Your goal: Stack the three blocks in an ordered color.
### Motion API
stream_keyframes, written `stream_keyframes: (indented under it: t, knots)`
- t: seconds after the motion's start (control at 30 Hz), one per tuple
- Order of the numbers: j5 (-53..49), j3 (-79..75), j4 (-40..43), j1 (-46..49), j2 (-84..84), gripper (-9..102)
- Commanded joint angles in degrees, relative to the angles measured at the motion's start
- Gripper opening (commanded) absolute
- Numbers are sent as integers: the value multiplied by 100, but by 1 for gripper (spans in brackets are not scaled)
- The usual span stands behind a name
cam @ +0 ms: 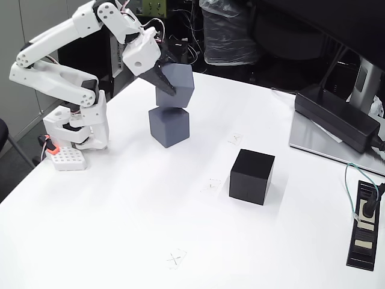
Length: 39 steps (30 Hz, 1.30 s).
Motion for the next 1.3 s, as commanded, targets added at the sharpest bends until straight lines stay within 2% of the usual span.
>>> stream_keyframes:
  t: [0.0, 0.73, 0.83, 1.07, 1.27]
  knots:
    - [62, -26, 35, -105, 44, -1]
    - [0, 466, -53, -114, 35, 0]
    - [0, 466, -53, -114, 35, 5]
    - [9, 466, -44, -114, 44, 26]
    - [9, 466, 0, -158, 44, 30]
